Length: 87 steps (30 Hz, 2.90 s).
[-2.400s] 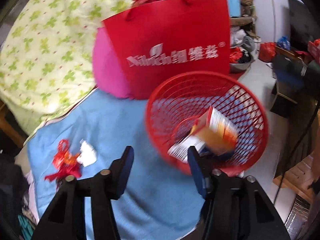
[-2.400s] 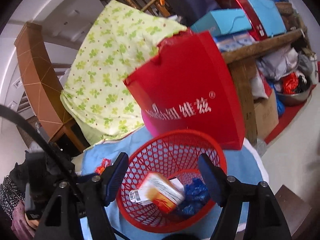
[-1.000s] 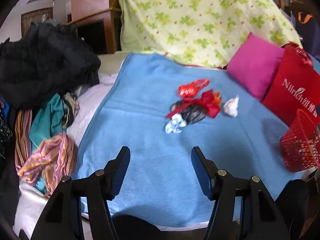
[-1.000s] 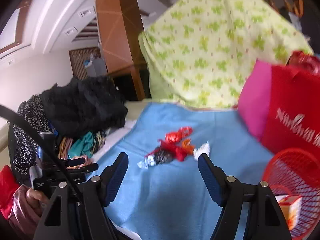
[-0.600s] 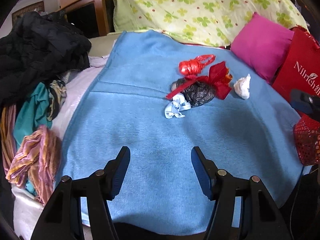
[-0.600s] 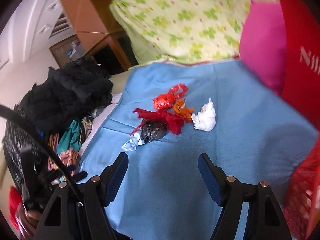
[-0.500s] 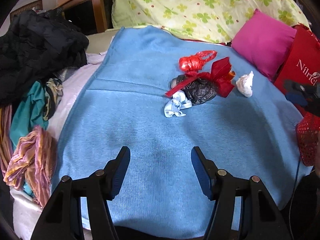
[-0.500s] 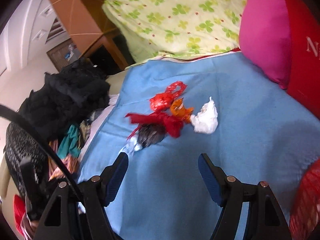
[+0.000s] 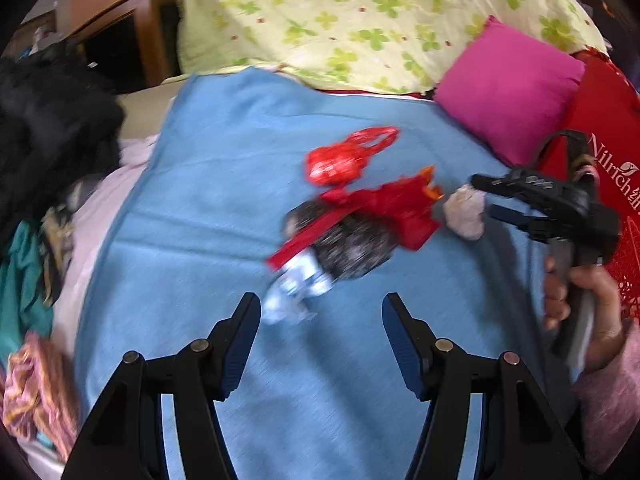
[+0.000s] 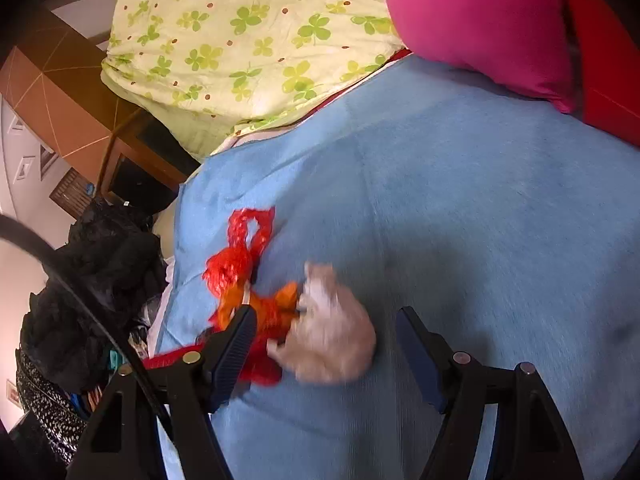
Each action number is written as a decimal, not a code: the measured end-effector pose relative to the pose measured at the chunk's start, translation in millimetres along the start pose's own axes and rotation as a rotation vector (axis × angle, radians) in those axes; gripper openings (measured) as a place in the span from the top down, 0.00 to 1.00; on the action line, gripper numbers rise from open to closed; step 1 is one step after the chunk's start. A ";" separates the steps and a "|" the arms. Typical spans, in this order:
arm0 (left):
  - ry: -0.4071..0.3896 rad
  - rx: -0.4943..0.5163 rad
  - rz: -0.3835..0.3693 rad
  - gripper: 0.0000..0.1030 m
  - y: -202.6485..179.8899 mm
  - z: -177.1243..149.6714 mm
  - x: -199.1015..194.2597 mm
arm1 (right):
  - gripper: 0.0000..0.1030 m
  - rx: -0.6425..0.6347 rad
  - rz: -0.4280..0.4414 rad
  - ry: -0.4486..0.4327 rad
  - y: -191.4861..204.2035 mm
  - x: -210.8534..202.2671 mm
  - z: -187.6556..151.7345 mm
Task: Collect trash
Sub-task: 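Grasp the crumpled white tissue with the right tool while the left tool grasps the orange wrapper, then carry the tissue to the red basket with the right tool while the left holds the orange wrapper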
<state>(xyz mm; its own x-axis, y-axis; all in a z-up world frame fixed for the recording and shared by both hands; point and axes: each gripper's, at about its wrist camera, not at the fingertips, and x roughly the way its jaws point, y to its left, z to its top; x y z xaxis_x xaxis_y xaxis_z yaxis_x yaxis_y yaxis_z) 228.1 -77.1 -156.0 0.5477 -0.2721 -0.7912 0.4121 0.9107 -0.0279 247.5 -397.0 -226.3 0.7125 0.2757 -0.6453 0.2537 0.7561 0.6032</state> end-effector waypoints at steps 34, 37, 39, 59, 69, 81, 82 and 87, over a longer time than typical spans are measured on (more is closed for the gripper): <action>0.031 0.061 -0.138 0.77 -92.7 94.2 70.4 | 0.70 0.020 -0.049 -0.254 -5.9 -62.6 25.5; -0.033 0.051 -0.158 0.77 -89.8 89.9 30.0 | 0.70 -0.016 -0.037 -0.275 4.5 -71.4 21.4; -0.080 0.059 -0.150 0.77 -89.7 84.0 -1.0 | 0.70 -0.043 -0.020 -0.284 12.9 -79.4 16.2; -0.375 0.192 0.127 0.76 -126.6 15.7 -177.1 | 0.70 -0.279 0.045 -0.385 36.3 -217.2 -106.7; -0.455 0.219 0.124 0.76 -142.7 -1.9 -216.7 | 0.70 -0.320 0.045 -0.438 50.1 -284.1 -125.7; -0.471 0.219 0.109 0.76 -147.8 -11.4 -233.4 | 0.70 -0.377 0.069 -0.490 79.0 -330.8 -139.3; -0.472 0.220 0.109 0.76 -148.2 -12.1 -234.4 | 0.69 -0.383 0.072 -0.494 81.1 -334.3 -140.3; -0.472 0.222 0.103 0.76 -150.5 -15.6 -237.2 | 0.69 -0.386 0.087 -0.508 83.7 -347.9 -143.5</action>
<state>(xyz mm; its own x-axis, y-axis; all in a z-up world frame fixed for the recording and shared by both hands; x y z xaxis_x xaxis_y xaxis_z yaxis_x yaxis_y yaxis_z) 24.8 -144.8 26.3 0.8404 -0.3417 -0.4206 0.4551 0.8664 0.2056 -73.0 -344.4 -18.6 0.9650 0.1016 -0.2416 -0.0052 0.9290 0.3700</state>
